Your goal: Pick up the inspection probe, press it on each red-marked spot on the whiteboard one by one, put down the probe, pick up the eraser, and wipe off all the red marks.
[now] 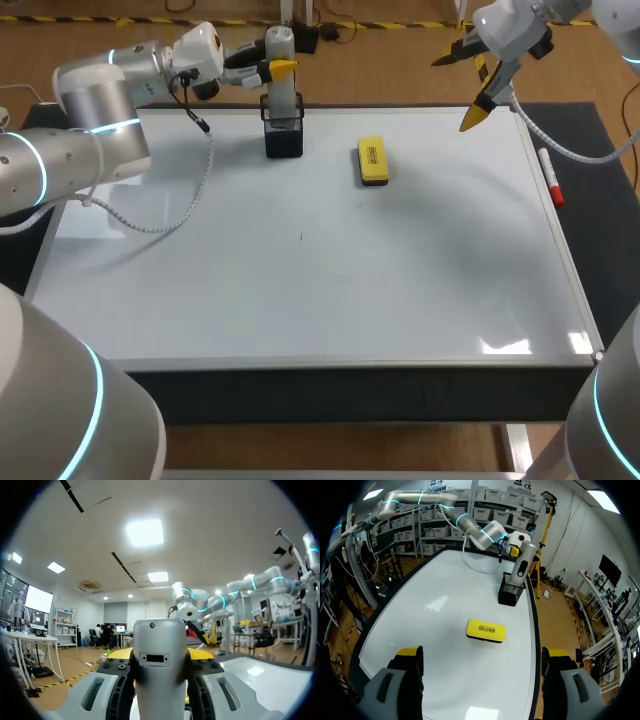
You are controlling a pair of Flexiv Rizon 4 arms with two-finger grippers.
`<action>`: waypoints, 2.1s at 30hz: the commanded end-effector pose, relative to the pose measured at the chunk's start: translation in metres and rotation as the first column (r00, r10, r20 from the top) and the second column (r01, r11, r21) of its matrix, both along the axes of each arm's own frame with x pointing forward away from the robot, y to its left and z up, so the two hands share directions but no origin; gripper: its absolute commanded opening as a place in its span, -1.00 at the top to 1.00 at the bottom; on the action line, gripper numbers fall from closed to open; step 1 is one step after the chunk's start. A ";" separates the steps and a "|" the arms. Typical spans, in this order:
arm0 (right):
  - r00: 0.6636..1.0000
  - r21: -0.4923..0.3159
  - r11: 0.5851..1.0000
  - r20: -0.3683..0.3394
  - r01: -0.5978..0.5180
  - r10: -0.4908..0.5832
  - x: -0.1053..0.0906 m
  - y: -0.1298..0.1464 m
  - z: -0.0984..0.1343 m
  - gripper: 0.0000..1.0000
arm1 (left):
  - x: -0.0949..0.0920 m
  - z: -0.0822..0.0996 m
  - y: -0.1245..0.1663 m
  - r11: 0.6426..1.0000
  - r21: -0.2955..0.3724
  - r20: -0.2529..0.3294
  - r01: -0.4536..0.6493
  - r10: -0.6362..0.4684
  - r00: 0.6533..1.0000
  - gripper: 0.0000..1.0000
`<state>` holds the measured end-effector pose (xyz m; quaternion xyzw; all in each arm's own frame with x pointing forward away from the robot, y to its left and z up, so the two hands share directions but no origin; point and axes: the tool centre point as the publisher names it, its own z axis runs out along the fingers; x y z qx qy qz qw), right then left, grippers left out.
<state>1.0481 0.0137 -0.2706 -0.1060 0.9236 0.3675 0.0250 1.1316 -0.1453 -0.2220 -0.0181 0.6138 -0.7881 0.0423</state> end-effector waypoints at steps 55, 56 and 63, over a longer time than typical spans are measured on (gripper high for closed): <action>1.000 -0.005 1.000 -0.001 -0.002 0.002 0.000 0.000 0.001 -1.00 | -0.014 -0.031 0.013 0.991 0.127 -0.040 -0.032 0.037 0.999 -1.00; 1.000 -0.005 1.000 -0.001 -0.002 0.002 0.000 0.000 0.001 -1.00 | -0.015 -0.030 0.016 0.987 0.152 -0.046 -0.055 0.062 0.997 -1.00; 1.000 -0.005 1.000 -0.001 -0.002 0.002 0.000 0.000 0.001 -1.00 | -0.027 -0.029 0.039 0.947 0.275 -0.056 -0.168 0.190 0.980 -1.00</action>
